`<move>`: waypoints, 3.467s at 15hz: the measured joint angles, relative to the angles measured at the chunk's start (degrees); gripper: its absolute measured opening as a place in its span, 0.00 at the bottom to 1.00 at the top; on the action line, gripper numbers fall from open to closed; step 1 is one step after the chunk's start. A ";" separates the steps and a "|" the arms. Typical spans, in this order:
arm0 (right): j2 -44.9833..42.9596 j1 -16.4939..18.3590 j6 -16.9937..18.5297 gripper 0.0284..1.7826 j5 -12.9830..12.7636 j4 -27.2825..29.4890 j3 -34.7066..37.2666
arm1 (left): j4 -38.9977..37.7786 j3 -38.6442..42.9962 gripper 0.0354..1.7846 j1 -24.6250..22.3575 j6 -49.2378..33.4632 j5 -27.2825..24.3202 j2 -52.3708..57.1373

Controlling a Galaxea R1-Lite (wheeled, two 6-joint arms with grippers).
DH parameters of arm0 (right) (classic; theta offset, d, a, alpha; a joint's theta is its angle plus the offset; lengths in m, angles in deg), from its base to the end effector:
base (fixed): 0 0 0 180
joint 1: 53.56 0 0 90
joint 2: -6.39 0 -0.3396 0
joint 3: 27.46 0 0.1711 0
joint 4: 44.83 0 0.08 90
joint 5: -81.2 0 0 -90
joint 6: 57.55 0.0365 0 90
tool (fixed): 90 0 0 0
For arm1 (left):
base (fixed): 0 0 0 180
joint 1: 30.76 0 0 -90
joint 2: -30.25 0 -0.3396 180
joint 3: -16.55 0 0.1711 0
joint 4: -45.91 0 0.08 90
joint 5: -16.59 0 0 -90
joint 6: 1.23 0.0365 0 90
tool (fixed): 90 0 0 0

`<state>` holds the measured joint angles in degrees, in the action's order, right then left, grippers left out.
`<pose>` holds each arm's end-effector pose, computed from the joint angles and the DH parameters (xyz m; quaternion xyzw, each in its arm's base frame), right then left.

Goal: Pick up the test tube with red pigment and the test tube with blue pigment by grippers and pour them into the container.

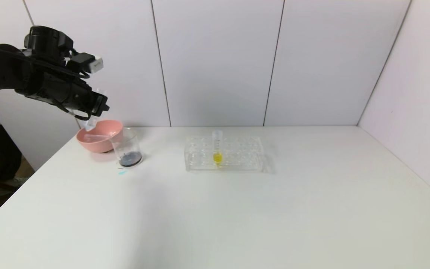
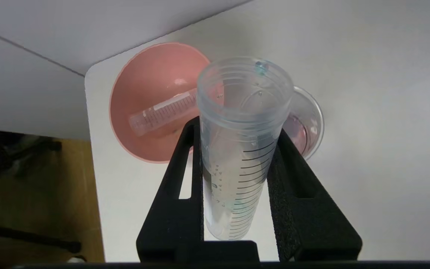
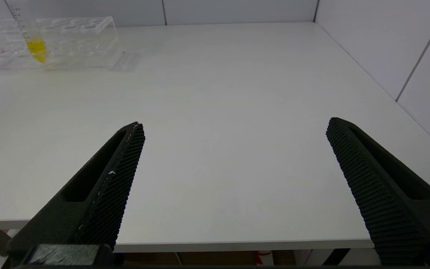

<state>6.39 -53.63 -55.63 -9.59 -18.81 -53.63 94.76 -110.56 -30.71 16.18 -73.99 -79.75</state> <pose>-0.0695 -0.0006 0.0758 0.0168 -0.0014 -0.0063 0.9998 0.3788 -0.0007 0.3082 0.1443 0.2695 -0.0466 0.9510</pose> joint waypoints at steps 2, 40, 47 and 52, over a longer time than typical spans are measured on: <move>0.00 0.05 -0.02 1.00 0.02 0.00 0.00 | -10.19 7.64 0.27 -0.05 -7.55 1.91 2.34; 0.00 0.02 0.00 1.00 0.02 0.02 0.00 | -84.22 24.09 0.90 -6.46 -20.43 20.41 -19.41; 0.00 0.02 -0.02 1.00 0.00 0.00 0.00 | -71.79 26.36 1.00 -6.74 -21.18 12.84 -10.47; 0.00 0.02 -0.02 1.00 0.00 0.00 0.00 | -60.56 27.34 1.00 -9.25 -20.71 6.35 -1.76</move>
<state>6.39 -53.61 -55.65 -9.59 -18.81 -53.63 34.20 -83.22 -39.96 -4.54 -67.63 -81.51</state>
